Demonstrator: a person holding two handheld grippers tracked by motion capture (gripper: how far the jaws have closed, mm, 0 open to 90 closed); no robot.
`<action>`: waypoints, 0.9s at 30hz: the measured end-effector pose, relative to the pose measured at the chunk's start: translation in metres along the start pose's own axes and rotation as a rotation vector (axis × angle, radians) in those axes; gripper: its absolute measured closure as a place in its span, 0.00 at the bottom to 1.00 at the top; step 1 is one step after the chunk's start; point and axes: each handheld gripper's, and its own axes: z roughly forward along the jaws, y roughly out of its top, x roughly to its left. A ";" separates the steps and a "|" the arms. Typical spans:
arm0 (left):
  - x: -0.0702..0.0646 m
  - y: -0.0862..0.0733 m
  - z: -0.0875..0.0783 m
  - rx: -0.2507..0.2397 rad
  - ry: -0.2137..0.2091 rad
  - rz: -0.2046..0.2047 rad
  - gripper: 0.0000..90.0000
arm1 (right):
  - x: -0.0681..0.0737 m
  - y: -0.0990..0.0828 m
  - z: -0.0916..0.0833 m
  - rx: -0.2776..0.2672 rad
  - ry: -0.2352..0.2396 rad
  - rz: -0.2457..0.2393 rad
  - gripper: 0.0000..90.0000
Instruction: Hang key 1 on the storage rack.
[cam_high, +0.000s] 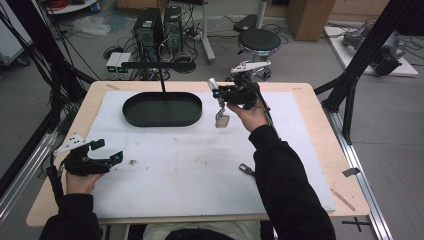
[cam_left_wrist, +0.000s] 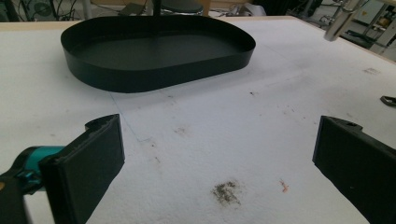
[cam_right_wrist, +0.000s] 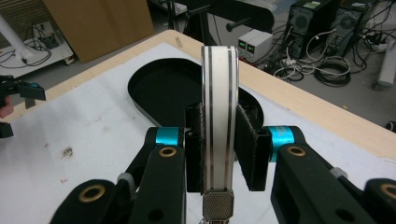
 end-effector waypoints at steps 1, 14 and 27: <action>0.000 0.000 0.000 -0.003 0.000 -0.004 0.03 | 0.002 0.004 0.006 0.001 0.002 0.000 0.83; 0.001 0.000 0.000 -0.006 -0.001 -0.006 0.03 | 0.003 0.024 0.031 -0.006 -0.010 0.023 0.83; 0.001 0.000 0.001 -0.003 -0.007 -0.005 0.03 | 0.001 0.053 0.046 -0.035 -0.026 0.013 0.83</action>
